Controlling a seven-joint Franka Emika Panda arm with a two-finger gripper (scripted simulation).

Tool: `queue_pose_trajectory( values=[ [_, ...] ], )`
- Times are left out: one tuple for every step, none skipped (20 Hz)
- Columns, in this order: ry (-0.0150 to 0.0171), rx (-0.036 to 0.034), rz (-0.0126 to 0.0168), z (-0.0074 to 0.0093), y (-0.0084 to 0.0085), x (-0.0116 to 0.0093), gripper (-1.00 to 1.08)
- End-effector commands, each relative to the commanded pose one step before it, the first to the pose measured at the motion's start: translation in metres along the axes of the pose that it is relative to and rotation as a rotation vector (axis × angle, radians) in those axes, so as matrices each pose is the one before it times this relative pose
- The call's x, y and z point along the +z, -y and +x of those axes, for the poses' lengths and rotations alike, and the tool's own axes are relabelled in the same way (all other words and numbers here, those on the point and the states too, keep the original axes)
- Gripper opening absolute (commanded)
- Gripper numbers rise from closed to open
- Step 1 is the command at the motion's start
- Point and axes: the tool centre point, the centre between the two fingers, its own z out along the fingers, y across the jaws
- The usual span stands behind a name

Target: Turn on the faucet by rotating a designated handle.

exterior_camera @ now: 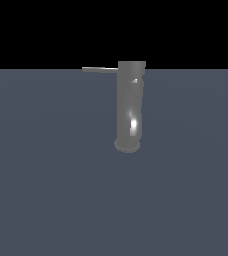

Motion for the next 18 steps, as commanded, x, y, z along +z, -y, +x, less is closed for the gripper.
queue_pose_trajectory(
  values=[
    [0.0,0.0,0.0,0.0,-0.00001,0.0,-1.0],
    [0.0,0.0,0.0,0.00027,-0.00043,0.0,-1.0],
    [-0.00108,-0.00117,-0.0009,0.00029,-0.00046,-0.00033,-1.0],
    [-0.0014,-0.00155,-0.00117,0.00059,-0.00097,-0.00043,-1.0],
    [-0.00172,-0.00198,-0.00147,0.00085,-0.00142,-0.00053,-1.0],
    [-0.00217,-0.00263,-0.00192,0.00097,-0.0017,-0.00067,-1.0],
    [-0.00243,-0.00317,-0.00224,0.00107,-0.00199,-0.00075,-1.0],
    [-0.00229,-0.00334,-0.00224,0.00091,-0.00188,-0.00071,-1.0],
    [-0.00168,-0.00282,-0.00176,0.00059,-0.0014,-0.00052,-1.0],
    [-0.0011,-0.00221,-0.00125,0.00031,-0.00095,-0.00035,-1.0],
    [-0.00059,-0.00155,-0.00076,0.00009,-0.00052,-0.00019,-1.0],
    [-0.00013,-0.00064,-0.00024,-0.00005,-0.00025,-0.00004,-1.0],
    [0.0,0.0,0.0,-0.00018,0.00018,-0.00001,-1.0],
    [0.00041,0.00076,0.00045,0.00004,0.00036,0.00013,-1.0],
    [0.00032,0.00225,0.00074,0.0003,0.00023,0.00012,-1.0],
    [0.0001,0.00341,0.00086,0.00071,0.00015,0.00007,-1.0],
    [-0.00002,0.00476,0.00109,0.00109,0.00004,0.00005,-1.0],
    [-0.00006,0.00591,0.00132,0.0014,0.00006,0.00006,-1.0]
  ],
)
